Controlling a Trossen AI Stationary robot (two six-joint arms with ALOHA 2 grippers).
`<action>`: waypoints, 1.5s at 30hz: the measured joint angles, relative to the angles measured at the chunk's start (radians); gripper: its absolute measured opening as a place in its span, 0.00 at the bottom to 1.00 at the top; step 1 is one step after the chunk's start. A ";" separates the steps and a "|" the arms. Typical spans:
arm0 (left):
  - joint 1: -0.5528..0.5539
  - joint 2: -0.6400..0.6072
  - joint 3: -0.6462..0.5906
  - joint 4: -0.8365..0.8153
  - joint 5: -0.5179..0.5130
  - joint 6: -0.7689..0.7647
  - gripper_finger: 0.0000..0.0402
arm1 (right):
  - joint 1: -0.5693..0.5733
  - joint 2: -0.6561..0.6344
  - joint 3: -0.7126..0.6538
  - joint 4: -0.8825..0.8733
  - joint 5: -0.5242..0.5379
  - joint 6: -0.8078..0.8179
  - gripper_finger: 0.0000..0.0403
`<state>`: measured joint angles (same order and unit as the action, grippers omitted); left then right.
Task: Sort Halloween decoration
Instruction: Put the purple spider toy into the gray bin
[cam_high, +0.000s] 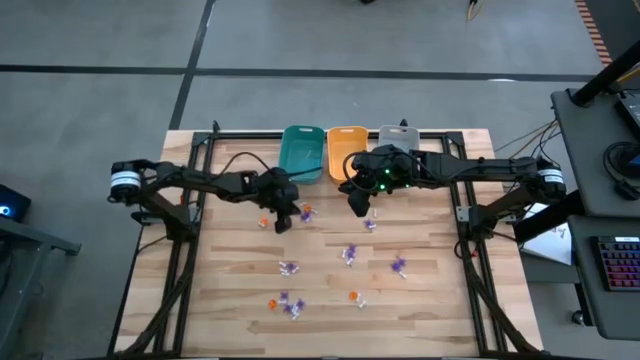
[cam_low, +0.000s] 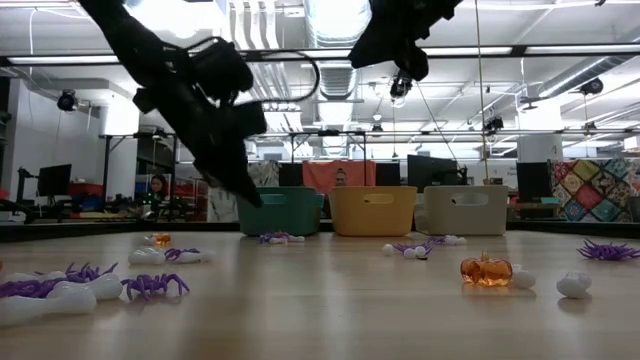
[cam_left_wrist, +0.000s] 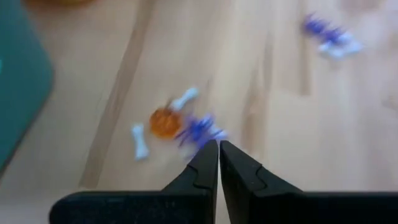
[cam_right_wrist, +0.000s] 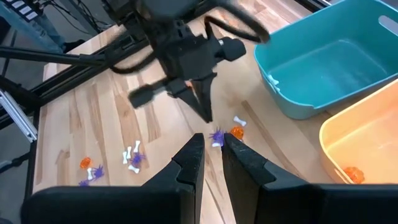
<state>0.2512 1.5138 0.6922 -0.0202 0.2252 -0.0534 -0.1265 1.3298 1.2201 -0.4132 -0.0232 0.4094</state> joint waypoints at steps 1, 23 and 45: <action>0.000 -0.005 0.000 0.005 0.025 0.006 0.00 | 0.000 0.000 0.000 0.000 0.000 0.000 0.12; 0.004 0.117 0.001 0.058 -0.017 0.017 0.32 | 0.000 0.001 -0.005 0.000 -0.001 -0.008 0.12; 0.004 0.165 0.001 0.084 -0.014 -0.001 0.01 | 0.000 0.002 -0.005 0.000 -0.001 -0.001 0.12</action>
<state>0.2552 1.6790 0.6930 0.0635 0.2108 -0.0543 -0.1268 1.3315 1.2148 -0.4133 -0.0242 0.4084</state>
